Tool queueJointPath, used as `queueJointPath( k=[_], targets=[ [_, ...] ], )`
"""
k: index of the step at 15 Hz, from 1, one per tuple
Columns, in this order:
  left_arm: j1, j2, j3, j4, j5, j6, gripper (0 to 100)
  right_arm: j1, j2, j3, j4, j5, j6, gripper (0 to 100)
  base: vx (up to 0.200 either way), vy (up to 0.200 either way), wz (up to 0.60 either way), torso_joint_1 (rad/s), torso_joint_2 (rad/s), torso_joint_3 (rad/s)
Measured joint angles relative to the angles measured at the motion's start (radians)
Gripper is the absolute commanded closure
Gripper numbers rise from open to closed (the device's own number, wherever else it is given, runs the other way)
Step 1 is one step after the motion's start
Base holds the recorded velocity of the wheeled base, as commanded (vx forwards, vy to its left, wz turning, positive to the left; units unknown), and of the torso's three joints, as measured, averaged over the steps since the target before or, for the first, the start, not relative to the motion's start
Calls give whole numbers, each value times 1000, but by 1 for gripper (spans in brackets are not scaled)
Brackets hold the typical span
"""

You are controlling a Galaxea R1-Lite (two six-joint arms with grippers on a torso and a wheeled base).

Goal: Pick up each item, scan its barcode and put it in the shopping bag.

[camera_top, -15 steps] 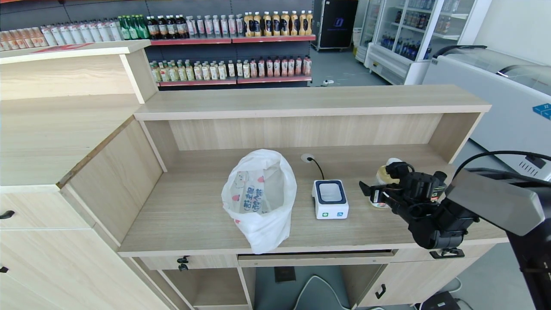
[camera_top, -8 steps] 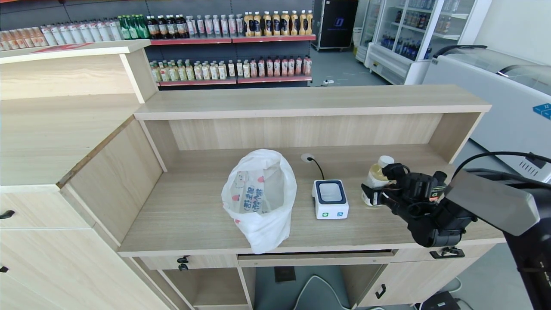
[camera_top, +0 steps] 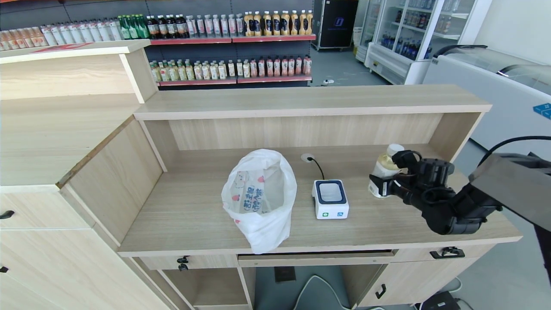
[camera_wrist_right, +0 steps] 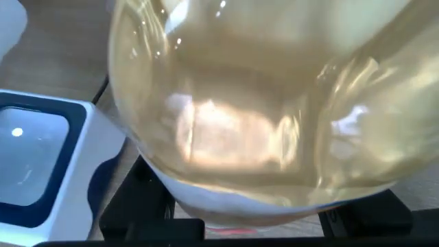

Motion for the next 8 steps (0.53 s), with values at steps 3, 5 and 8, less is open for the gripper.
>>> queueJointPath(
  k=[3,5,8],
  targets=[
    [0,0,0,0,0,0,0,-8,-224,11,266,98,69,100,0,0,0,0,0,0],
    [0,0,0,0,0,0,0,-3,-430,17,518,229,142,100,0,0,0,0,0,0],
    [0,0,0,0,0,0,0,20,-709,33,807,486,206,100,0,0,0,0,0,0]
  ],
)
